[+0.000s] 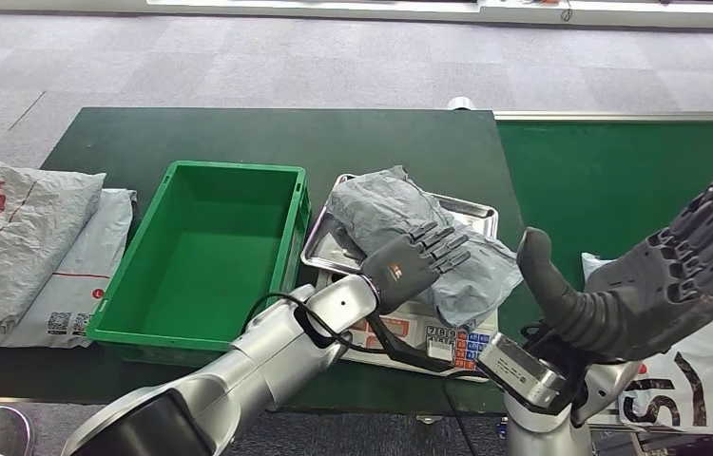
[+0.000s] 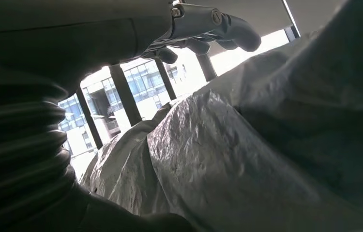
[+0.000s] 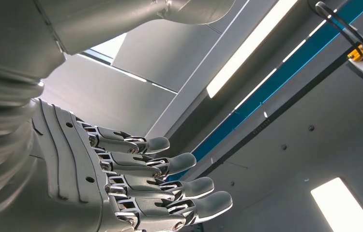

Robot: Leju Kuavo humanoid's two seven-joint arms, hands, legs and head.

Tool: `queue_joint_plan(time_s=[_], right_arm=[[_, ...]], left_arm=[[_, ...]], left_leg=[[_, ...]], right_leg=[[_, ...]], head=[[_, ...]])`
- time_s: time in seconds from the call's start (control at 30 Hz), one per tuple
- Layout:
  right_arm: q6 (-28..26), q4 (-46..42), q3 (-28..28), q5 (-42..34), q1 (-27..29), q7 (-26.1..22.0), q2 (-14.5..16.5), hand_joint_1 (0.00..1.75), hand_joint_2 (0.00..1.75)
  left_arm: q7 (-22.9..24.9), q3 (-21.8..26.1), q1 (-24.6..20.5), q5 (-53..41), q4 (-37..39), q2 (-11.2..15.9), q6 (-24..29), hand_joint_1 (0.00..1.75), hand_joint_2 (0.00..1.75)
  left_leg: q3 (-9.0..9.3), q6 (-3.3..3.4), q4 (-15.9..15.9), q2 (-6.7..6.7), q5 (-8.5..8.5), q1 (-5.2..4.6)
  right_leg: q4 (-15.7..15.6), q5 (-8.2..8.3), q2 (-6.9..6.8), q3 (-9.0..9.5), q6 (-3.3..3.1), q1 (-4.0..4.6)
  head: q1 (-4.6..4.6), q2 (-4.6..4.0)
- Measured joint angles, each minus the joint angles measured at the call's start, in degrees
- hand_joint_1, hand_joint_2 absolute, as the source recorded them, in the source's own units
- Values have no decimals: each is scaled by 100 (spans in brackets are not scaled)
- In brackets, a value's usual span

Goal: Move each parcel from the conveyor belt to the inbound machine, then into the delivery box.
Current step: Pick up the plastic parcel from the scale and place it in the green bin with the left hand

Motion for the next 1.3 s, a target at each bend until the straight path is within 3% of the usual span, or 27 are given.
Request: queue_joint_plan(time_s=[0.07, 0.83, 1.13, 1.3], right_arm=[[0, 0, 0, 1, 0, 9, 0, 0, 175], [0, 2, -2, 31, -1, 109, 0, 0, 175], [0, 2, -10, 140, 2, 222, 0, 0, 175], [-1, 2, -51, 172, 11, 310, 0, 0, 175]], left_arm=[[-7, -40, 14, -7, 30, 1, -5, 175, 175], [42, -109, 53, 6, 93, 2, 240, 175, 175], [207, 148, -62, 786, -104, 97, 1430, 175, 175], [1100, 370, -320, 298, -395, 310, 2139, 175, 175]], left_leg=[[0, 0, 0, 0, 0, 0], [-1, 0, 0, 0, 0, 0], [-1, 1, 0, 0, 1, 0], [0, 0, 0, 0, 4, 0]], right_leg=[[0, 0, 0, 0, 0, 0], [0, 0, -1, 0, 0, 0], [0, 0, 0, 0, 0, 0], [2, 1, 0, 0, -1, 2]], head=[[0, 0], [0, 0], [0, 0], [0, 0]])
